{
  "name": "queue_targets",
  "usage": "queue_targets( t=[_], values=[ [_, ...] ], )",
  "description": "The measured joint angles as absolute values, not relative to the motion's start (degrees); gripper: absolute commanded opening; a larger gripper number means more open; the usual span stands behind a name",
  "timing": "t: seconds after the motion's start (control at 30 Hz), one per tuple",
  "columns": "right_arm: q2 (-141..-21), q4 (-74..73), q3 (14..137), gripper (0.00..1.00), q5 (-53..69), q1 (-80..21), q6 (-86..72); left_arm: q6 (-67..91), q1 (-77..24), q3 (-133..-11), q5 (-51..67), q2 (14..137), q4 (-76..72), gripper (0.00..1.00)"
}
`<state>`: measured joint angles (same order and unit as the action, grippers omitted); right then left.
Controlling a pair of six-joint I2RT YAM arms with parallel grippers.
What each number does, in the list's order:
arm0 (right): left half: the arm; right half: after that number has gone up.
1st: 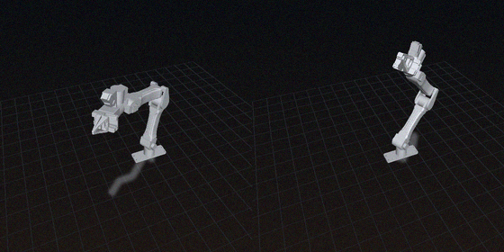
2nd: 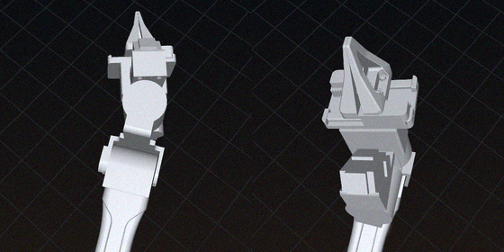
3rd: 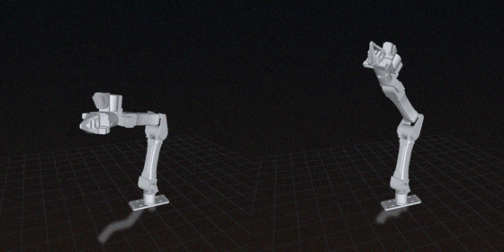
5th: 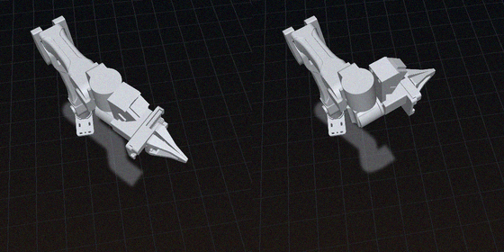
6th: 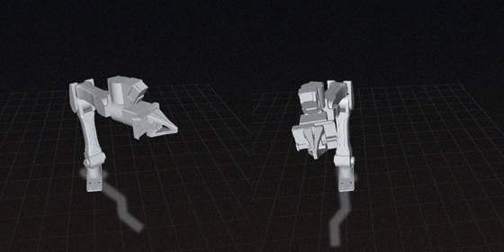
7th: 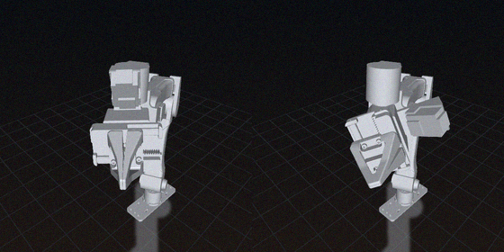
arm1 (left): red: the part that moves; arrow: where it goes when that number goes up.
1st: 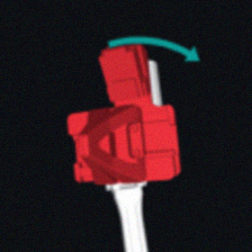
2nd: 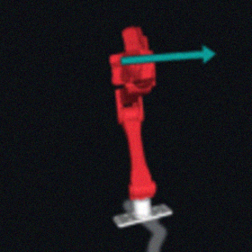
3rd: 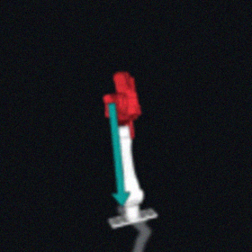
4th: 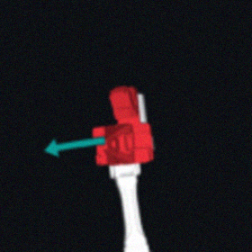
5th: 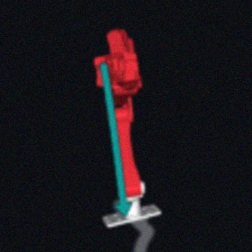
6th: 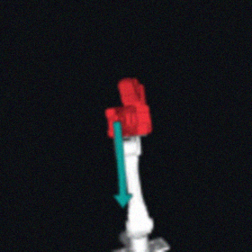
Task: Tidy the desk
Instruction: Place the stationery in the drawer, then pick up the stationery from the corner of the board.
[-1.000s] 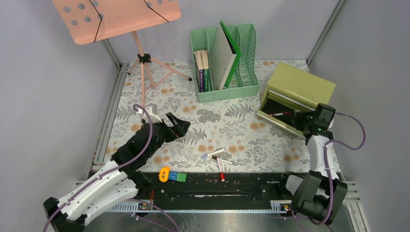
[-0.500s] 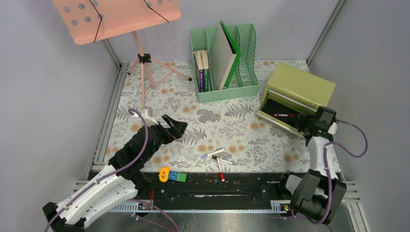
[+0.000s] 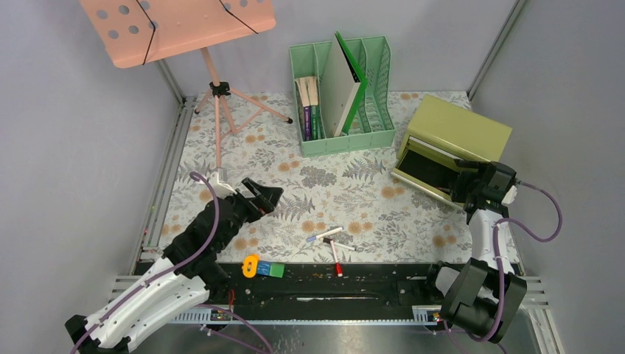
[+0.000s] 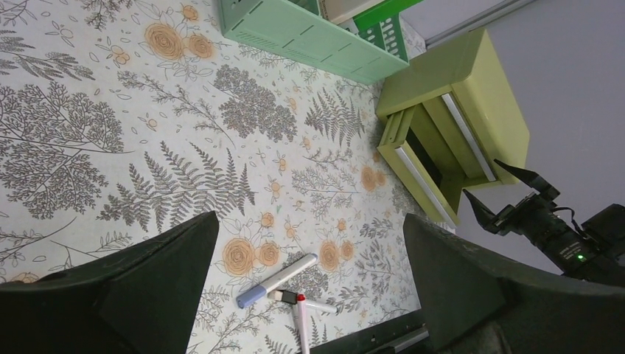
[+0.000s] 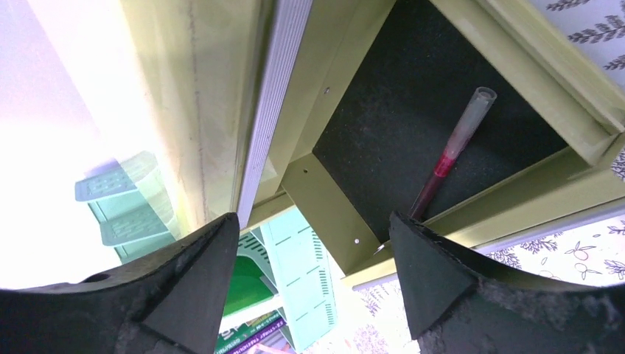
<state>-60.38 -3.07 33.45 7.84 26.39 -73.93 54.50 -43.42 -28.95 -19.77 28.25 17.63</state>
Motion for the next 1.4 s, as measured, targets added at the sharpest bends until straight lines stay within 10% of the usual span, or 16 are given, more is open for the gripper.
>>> queue_targets(
  t=[0.37,1.4],
  values=[
    [-61.9,-2.2,33.6,0.99,18.4,26.4,-70.4,56.9,-43.4,-25.7,-20.9,23.8,15.7,0.99],
    [-54.8,-28.5,40.8,1.0,24.6,1.8,-39.1,61.8,-43.4,-24.7,-20.8,34.6,17.2,0.99]
  ],
)
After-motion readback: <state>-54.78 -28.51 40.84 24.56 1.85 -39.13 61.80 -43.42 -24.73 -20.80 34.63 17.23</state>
